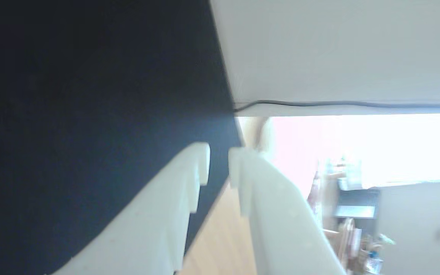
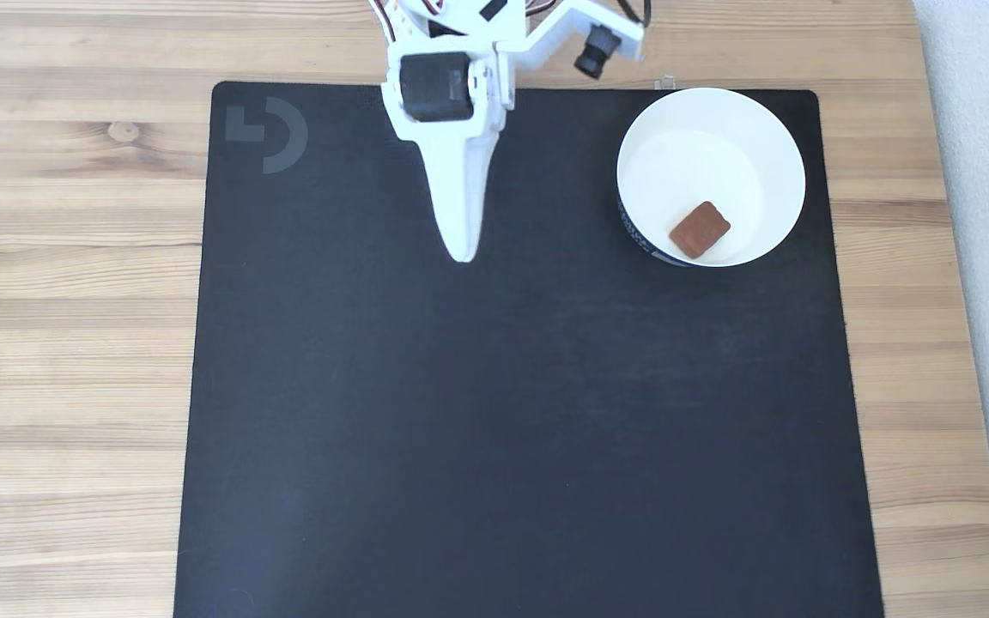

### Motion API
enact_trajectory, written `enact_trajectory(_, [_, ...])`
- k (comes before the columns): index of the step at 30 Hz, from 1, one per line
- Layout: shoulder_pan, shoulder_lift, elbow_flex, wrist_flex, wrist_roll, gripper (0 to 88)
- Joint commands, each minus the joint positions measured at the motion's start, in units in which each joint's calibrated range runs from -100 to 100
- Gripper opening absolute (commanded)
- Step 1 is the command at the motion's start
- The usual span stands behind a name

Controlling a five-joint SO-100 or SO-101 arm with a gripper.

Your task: Pick up the toy and place it on the plate

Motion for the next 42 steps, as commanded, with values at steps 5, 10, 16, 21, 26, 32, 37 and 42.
enact_trajectory(5, [0.2,-5.8,7.9,1.4,0.3,2.2])
enact_trajectory(10, [0.5,-5.8,7.9,5.8,0.3,2.2])
enact_trajectory(16, [1.8,-5.8,7.9,14.8,6.5,2.3])
enact_trajectory(21, [1.5,-5.8,7.9,18.9,6.7,2.4])
enact_trajectory(26, [1.2,-5.8,7.9,18.9,6.8,2.5])
enact_trajectory(32, [1.2,-5.8,7.9,18.9,6.5,2.6])
enact_trajectory(37, [1.2,-5.8,7.9,18.8,6.4,2.6])
enact_trajectory(42, [1.2,-5.8,7.9,18.8,6.4,2.6])
